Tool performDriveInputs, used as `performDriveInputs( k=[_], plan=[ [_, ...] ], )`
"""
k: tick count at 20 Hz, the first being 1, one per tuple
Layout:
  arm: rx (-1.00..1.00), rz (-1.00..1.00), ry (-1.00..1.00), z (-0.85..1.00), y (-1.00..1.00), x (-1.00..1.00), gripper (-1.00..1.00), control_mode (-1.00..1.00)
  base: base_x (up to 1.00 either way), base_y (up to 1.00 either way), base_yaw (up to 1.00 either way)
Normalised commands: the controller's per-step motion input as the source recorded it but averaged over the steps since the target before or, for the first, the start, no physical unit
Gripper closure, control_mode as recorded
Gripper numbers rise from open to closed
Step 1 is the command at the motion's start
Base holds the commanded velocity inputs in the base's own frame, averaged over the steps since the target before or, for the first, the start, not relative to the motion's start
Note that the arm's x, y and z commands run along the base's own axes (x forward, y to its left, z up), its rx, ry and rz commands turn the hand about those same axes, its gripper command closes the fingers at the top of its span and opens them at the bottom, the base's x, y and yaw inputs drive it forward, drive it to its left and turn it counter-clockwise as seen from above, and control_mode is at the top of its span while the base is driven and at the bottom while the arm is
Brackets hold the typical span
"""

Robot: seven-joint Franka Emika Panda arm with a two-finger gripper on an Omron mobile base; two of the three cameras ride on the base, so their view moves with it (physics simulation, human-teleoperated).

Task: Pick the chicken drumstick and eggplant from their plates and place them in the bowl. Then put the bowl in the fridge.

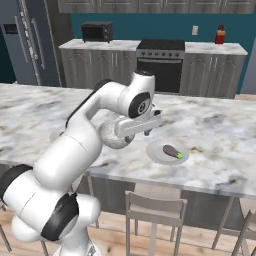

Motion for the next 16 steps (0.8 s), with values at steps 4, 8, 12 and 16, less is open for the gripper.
performDriveInputs(
  k=[4, 8, 12, 16],
  plan=[
    [-0.06, -0.16, 0.08, -0.31, -0.36, 0.27, -1.0, -1.0, 0.0, 0.0, 0.0],
    [0.0, -0.18, 0.01, -0.35, -0.33, 0.24, -1.0, -1.0, 0.0, 0.0, 0.0],
    [-0.04, -0.17, 0.0, -0.43, -0.24, 0.18, -1.0, -1.0, 0.0, 0.0, 0.0],
    [-0.15, -0.11, 0.0, -0.27, -0.1, 0.29, -1.0, -1.0, 0.0, 0.0, 0.0]
  ],
)
